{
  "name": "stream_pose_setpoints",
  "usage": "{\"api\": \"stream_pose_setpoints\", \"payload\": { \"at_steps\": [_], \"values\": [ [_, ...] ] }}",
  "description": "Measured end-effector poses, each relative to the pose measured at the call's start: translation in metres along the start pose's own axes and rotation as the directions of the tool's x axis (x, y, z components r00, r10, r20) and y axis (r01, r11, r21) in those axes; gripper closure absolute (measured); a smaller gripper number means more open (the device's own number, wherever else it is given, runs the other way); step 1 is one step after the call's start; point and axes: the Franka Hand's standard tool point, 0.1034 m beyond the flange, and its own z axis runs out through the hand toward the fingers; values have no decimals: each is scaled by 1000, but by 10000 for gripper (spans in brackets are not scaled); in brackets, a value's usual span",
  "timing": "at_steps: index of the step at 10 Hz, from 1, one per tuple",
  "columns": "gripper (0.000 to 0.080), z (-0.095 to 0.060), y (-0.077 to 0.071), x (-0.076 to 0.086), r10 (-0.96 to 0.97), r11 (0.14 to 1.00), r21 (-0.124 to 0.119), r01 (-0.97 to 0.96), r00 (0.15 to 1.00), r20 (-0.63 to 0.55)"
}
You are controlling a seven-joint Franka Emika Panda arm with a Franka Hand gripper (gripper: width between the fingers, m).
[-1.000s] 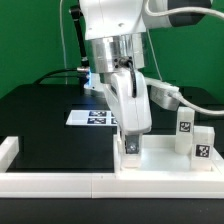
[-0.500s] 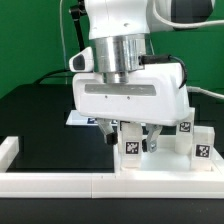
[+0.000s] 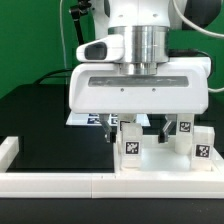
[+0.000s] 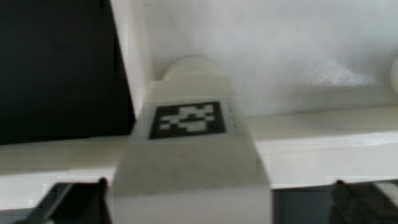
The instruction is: Assemble square table
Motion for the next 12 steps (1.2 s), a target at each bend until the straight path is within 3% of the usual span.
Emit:
{"api": "stream_pose_setpoints", "payload": {
  "at_steps": [1,2,4,5,6,7,8,9,11,12],
  "values": [
    [247,0,-1,0,80,997,1,-80,997,0],
    [465,1,-1,0,141,990,1,-141,990,1],
    [505,2,4,-1,284,959,-5,-284,959,2],
    [505,3,7,0,435,900,-12,-435,900,0],
    [505,3,9,-2,637,770,-33,-637,770,13],
    [505,2,6,-5,811,586,-74,-807,584,38],
    [506,0,7,-3,913,408,-100,-907,403,64],
    [506,-1,9,-1,952,301,-123,-946,292,87],
    [506,1,9,-2,976,214,-131,-968,206,72],
    [497,1,9,-3,972,232,-130,-964,224,75]
  ]
}}
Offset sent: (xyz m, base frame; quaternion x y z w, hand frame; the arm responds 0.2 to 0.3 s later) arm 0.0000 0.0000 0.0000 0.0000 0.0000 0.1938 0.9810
